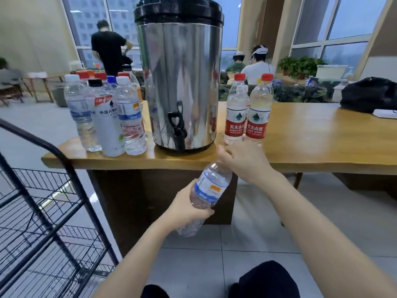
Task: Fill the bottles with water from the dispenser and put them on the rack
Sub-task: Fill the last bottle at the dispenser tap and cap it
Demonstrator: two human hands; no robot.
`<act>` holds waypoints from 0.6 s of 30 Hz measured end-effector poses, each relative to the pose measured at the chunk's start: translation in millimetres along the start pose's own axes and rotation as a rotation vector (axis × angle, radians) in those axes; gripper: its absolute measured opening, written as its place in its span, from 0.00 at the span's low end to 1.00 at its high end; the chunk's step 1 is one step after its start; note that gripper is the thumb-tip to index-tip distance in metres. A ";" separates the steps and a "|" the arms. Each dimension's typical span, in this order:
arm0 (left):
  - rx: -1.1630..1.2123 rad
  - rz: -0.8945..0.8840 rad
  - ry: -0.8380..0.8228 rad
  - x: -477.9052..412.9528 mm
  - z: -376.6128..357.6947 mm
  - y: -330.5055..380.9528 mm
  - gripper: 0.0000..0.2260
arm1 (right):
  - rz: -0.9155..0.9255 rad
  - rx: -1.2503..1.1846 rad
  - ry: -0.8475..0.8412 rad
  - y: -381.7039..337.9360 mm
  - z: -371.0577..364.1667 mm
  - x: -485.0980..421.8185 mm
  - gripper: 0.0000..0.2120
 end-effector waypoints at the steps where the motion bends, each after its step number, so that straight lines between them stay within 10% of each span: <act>1: 0.073 0.024 -0.087 -0.1 2.2 -1.0 0.23 | 0.066 -0.075 -0.060 -0.3 0.1 -2.1 0.25; 6: 0.209 0.086 -0.299 -6.0 12.9 -12.8 0.19 | 0.163 -0.455 -0.349 14.6 -2.5 -12.1 0.09; 11: 0.334 0.103 -0.271 -11.5 6.5 -24.8 0.22 | 0.085 -0.719 -0.290 34.5 -5.4 -20.9 0.10; 18: 0.396 0.182 -0.009 -1.6 1.2 -47.3 0.17 | -0.229 -0.423 -0.188 58.3 -47.5 -49.2 0.15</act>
Point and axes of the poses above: each hand's wrist, its own x-axis away from the middle knuckle, its own z-axis out of the back of the hand, y = z × x, the point moved 2 cm from there along -x, towards the middle knuckle, and after that the axes turned 15 degrees about -y, right-handed, at the moved point
